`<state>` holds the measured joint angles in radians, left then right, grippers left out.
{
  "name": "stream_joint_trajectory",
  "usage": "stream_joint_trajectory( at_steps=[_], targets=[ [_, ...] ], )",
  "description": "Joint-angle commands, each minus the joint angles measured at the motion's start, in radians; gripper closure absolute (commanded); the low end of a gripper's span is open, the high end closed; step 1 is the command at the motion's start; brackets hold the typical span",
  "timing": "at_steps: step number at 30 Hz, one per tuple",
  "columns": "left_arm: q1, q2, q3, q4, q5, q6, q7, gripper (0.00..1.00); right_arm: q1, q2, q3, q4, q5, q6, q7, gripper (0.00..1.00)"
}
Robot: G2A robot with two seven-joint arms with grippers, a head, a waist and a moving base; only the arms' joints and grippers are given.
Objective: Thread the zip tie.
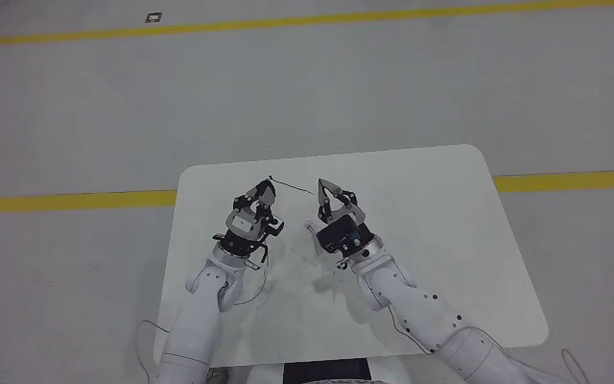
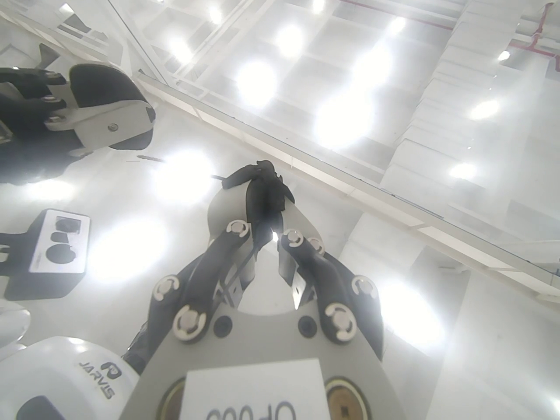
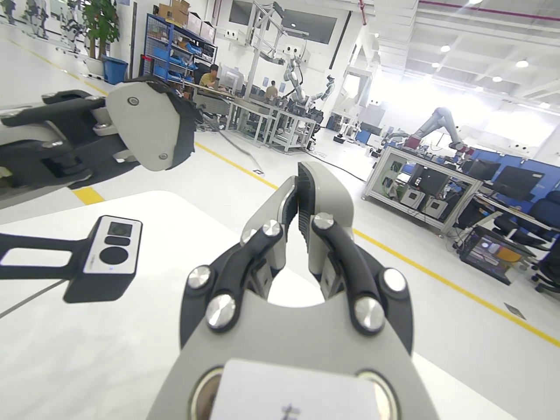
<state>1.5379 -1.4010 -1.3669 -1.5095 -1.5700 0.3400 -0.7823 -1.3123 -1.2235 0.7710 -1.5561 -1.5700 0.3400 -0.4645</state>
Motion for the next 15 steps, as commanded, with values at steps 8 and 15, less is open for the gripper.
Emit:
stream_joint_trajectory(
  at_steps=[8, 15],
  targets=[
    [0.000, 0.000, 0.000, 0.000, 0.000, 0.000, 0.000, 1.00, -0.030, 0.001, 0.056, -0.003, 0.011, 0.000, 0.010, 1.00],
    [0.000, 0.000, 0.000, 0.000, 0.000, 0.000, 0.000, 1.00, -0.060, 0.013, 0.165, -0.012, 0.000, -0.002, 0.046, 0.00]
  ],
)
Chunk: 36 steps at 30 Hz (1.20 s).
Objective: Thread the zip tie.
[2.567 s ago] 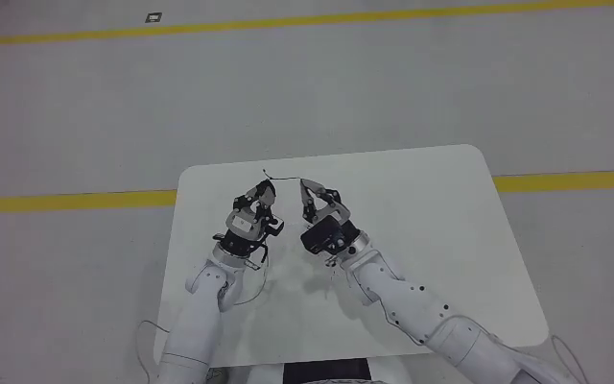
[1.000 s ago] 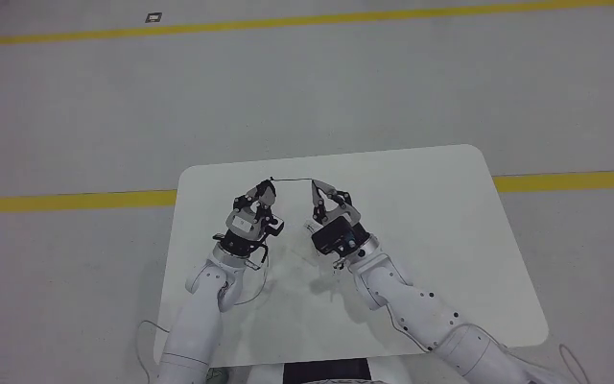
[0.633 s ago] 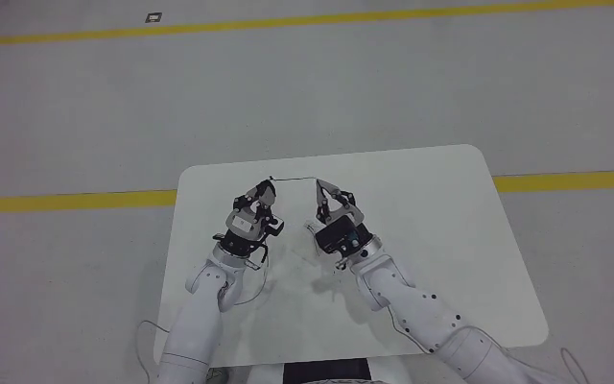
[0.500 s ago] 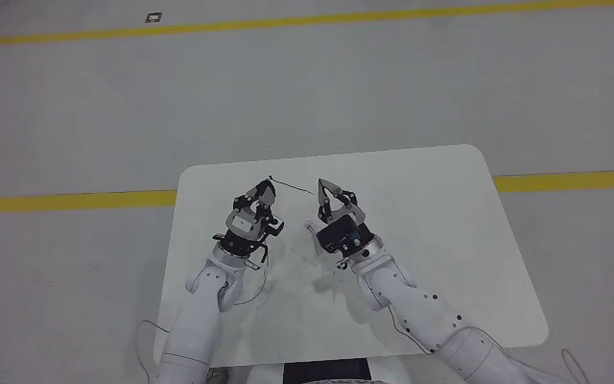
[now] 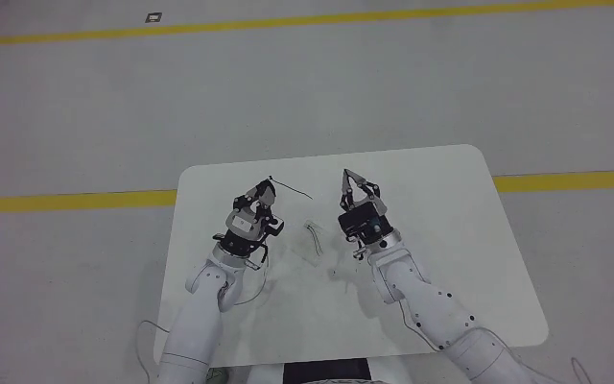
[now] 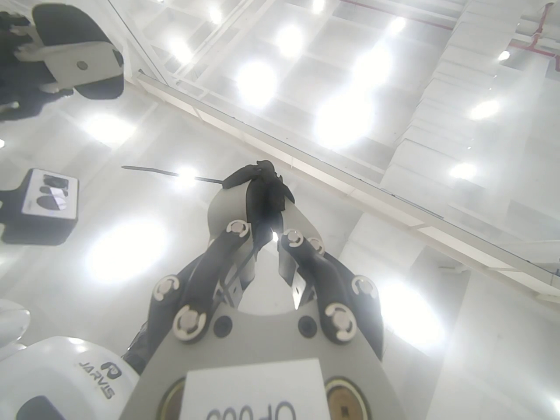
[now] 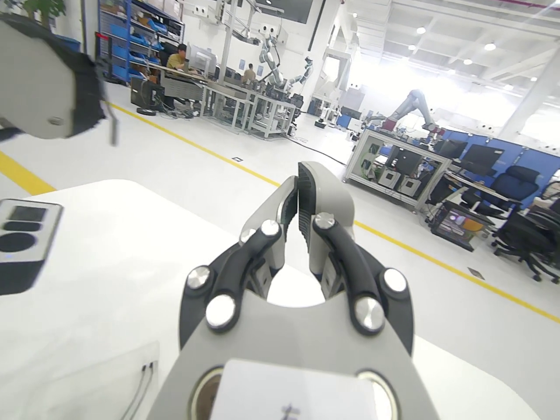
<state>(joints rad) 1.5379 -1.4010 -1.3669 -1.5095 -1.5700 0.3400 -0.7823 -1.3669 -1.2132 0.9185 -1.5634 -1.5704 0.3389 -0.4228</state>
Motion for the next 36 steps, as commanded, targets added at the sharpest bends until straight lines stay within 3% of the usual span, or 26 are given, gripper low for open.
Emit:
stream_joint_trajectory(
  at_steps=[1, 3, 13, 16, 21, 25, 28, 36],
  targets=[
    [0.000, 0.000, 0.000, 0.000, 0.000, 0.000, 0.000, 1.00, -0.011, 0.004, 0.032, -0.013, 0.012, -0.013, 0.006, 0.00],
    [0.000, 0.000, 0.000, 0.000, 0.000, 0.000, 0.000, 1.00, -0.021, 0.006, 0.054, -0.028, 0.043, -0.035, 0.003, 0.00],
    [0.000, 0.000, 0.000, 0.000, 0.000, 0.000, 0.000, 1.00, -0.023, 0.006, 0.054, -0.028, 0.050, -0.039, 0.007, 0.00],
    [0.000, 0.000, 0.000, 0.000, 0.000, 0.000, 0.000, 1.00, -0.025, 0.007, 0.106, -0.036, 0.159, -0.108, 0.044, 0.00],
    [0.000, 0.000, 0.000, 0.000, 0.000, 0.000, 0.000, 1.00, -0.047, 0.012, 0.222, -0.053, 0.437, -0.244, 0.166, 0.00],
    [0.000, 0.000, 0.000, 0.000, 0.000, 0.000, 0.000, 1.00, -0.061, 0.011, 0.300, -0.069, 0.667, -0.283, 0.302, 0.00],
    [0.000, 0.000, 0.000, 0.000, 0.000, 0.000, 0.000, 1.00, -0.077, 0.004, 0.339, -0.092, 0.918, -0.288, 0.417, 0.00],
    [0.000, 0.000, 0.000, 0.000, 0.000, 0.000, 0.000, 1.00, -0.079, 0.003, 0.344, -0.095, 0.936, -0.287, 0.424, 0.00]
  ],
)
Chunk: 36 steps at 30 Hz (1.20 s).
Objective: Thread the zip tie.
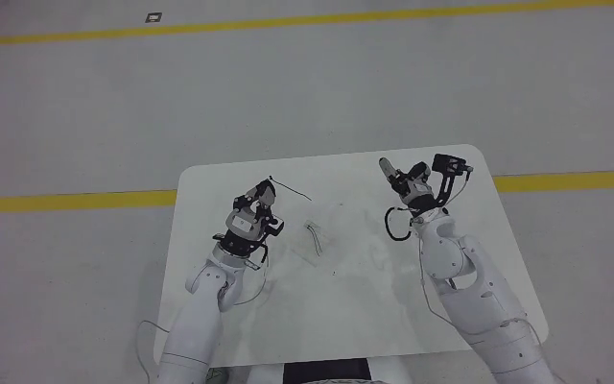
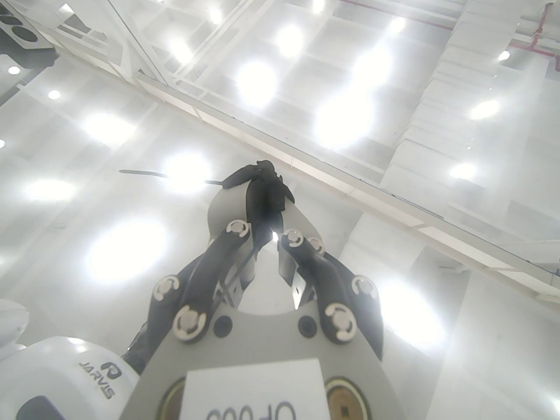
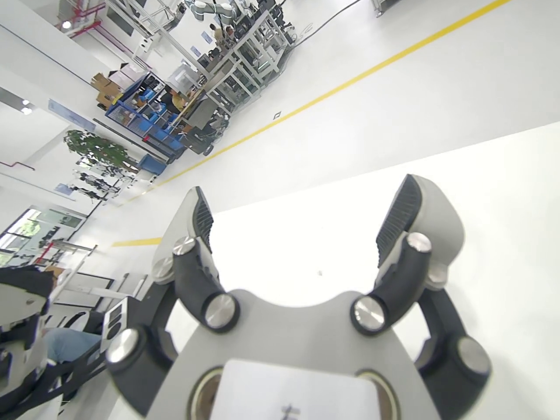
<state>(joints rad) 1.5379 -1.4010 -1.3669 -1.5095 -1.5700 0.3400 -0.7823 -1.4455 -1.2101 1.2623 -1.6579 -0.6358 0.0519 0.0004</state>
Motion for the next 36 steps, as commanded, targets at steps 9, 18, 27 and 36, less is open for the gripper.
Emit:
stream_joint_trajectory(
  at_steps=[9, 18, 27, 36],
  targets=[
    [0.000, 0.000, 0.000, 0.000, 0.000, 0.000, 0.000, 1.00, -0.009, -0.008, 0.076, -0.015, 0.277, -0.009, 0.051, 0.00],
    [-0.005, 0.003, 0.007, -0.018, 0.028, 0.000, 0.017, 1.00, -0.012, -0.017, 0.134, -0.020, 0.572, -0.034, 0.138, 0.00],
    [-0.025, 0.068, 0.079, -0.131, 0.162, 0.000, 0.041, 1.00, -0.012, -0.017, 0.134, -0.020, 0.572, -0.034, 0.138, 0.00],
    [-0.027, 0.105, 0.095, -0.184, 0.137, 0.000, 0.026, 1.00, -0.012, -0.017, 0.134, -0.020, 0.572, -0.034, 0.138, 0.00]
  ],
)
